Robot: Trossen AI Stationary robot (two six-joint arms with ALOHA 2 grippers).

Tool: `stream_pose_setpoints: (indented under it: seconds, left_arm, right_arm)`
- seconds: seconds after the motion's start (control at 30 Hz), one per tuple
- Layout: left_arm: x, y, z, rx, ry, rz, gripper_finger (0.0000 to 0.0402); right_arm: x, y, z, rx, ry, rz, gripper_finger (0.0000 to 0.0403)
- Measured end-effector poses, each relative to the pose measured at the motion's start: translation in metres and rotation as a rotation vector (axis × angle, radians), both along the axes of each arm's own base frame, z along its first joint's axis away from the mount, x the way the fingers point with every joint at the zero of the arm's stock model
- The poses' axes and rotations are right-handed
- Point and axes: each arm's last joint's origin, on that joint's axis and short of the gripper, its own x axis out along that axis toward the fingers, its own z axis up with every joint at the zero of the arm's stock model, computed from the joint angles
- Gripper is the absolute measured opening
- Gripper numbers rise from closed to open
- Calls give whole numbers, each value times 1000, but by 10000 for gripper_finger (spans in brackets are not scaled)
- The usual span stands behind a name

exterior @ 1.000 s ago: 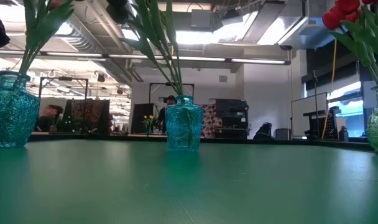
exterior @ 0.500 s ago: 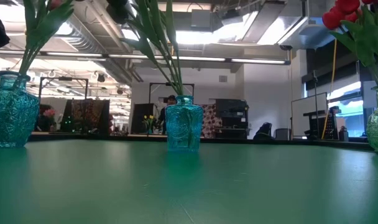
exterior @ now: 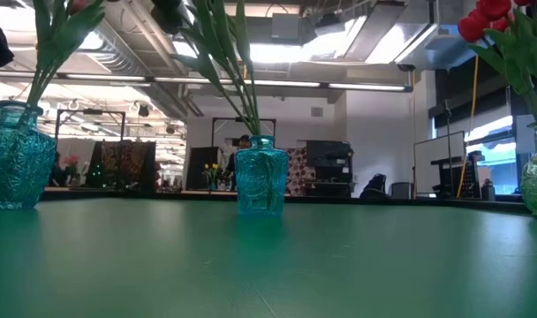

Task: Sort flowers into vase by color
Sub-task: Return to Home Position

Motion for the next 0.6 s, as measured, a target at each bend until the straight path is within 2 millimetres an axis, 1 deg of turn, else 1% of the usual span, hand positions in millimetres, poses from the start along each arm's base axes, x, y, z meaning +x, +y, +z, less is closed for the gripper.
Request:
stream_pose_setpoints:
  seconds: [0.13, 0.23, 0.37, 0.5, 0.6]
  left_arm:
    - [0, 0, -1, 28, 14, -27, 124]
    - [1, -1, -5, 78, 50, -75, 124]
    - [3, -1, -10, 123, 124, -122, 124]
    - [8, -2, -18, 131, 247, -133, 124]
    - [11, -2, -22, 132, 321, -135, 124]
  right_arm:
    - [4, 3, -9, -72, 71, -45, 5]
    - [8, 6, -24, -196, 171, -62, 5]
    - [10, 7, -40, -311, 286, -108, 5]
    - [13, 6, -41, -314, 313, -183, 5]
    - [13, 6, -40, -305, 312, -201, 5]
